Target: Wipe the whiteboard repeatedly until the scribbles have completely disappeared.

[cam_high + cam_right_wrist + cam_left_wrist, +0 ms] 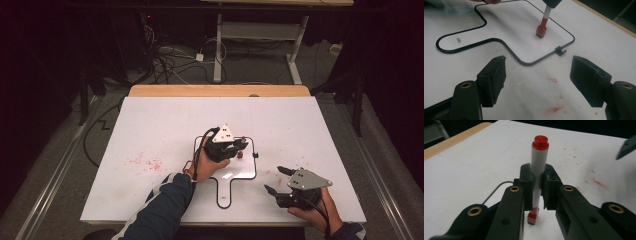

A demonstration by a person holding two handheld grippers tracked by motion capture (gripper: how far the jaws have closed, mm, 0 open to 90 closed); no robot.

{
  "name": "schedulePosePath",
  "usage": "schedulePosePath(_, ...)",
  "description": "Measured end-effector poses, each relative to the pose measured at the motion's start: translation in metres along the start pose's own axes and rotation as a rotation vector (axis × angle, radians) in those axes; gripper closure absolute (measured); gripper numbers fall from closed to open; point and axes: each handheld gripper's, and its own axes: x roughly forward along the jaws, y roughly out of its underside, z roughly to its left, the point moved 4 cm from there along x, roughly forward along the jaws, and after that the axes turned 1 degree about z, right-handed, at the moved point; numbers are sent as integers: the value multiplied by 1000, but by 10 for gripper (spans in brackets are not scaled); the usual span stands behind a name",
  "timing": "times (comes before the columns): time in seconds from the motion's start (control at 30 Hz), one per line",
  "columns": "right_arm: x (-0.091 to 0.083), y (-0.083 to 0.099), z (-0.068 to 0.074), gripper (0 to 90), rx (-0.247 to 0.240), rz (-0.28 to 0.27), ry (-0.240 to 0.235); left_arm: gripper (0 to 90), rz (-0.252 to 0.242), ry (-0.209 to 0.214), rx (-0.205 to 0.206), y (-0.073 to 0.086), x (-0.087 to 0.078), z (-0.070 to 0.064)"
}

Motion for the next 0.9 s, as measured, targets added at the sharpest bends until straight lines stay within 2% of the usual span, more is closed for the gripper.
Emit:
schedulePosePath(0.07, 0, 0, 0, 299, 2, 1, 2, 789, 9, 7, 4, 1, -2, -4)
schedulePosePath(0.23, -1, -1, 1, 300, -2, -1, 3, 789, 25, 56, 1, 6, -15, -15)
schedulePosePath(0.4, 1, 0, 0, 300, 2, 5, 3, 789, 66, 52, 33, 12, -31, -22)
schedulePosePath(0.53, 2, 0, 2, 300, -5, 6, 0, 789, 89, 6, 49, 16, -41, -13)
schedulePosePath(0.7, 2, -1, 2, 299, -4, 6, 0, 789, 76, -81, 22, 20, -46, 9)
schedulePosePath(0.73, 2, -1, 2, 300, -4, 5, 0, 789, 71, -88, 13, 21, -47, 13)
schedulePosePath(0.8, 2, 0, 2, 299, -1, 6, -4, 789, 51, -74, -22, 22, -46, 16)
schedulePosePath(0.87, 2, 0, 2, 299, -3, 5, -5, 789, 45, -57, -26, 22, -45, 13)
schedulePosePath(0.9, 1, 0, 2, 299, -3, 5, -6, 789, 44, -59, -13, 21, -43, 10)
